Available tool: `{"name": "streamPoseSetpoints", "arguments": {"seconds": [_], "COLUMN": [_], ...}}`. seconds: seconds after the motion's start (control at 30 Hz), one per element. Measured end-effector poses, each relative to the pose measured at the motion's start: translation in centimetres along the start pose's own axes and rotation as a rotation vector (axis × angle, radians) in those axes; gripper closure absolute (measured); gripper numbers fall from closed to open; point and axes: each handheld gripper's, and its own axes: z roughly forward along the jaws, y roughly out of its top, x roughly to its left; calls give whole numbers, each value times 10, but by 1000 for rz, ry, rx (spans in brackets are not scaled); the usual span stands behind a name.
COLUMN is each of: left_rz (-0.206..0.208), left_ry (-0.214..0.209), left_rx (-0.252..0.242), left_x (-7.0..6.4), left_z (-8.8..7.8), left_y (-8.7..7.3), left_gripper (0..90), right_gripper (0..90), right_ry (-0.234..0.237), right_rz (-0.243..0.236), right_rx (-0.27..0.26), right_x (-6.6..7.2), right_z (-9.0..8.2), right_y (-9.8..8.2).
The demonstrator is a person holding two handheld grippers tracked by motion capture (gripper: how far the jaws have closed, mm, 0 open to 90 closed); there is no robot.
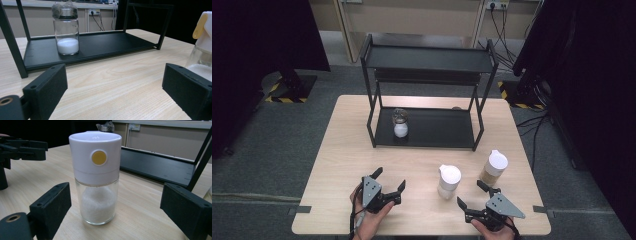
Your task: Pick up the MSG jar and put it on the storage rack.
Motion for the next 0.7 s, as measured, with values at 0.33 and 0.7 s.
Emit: {"name": "streamPoseSetpoints", "arguments": {"seconds": [0.33,0.7], "left_rz": [4,4], "left_ry": [-1,0], "left_rx": [2,1], "left_x": [0,0], "left_z": [0,0], "left_y": [0,0], "left_gripper": [55,55], "right_gripper": [89,83], "right_ry": [14,26], "right_rz": [7,22], "right_rx": [-5,-1], "right_x": [2,2], "right_z": [11,23], "right_y": [6,8]}}
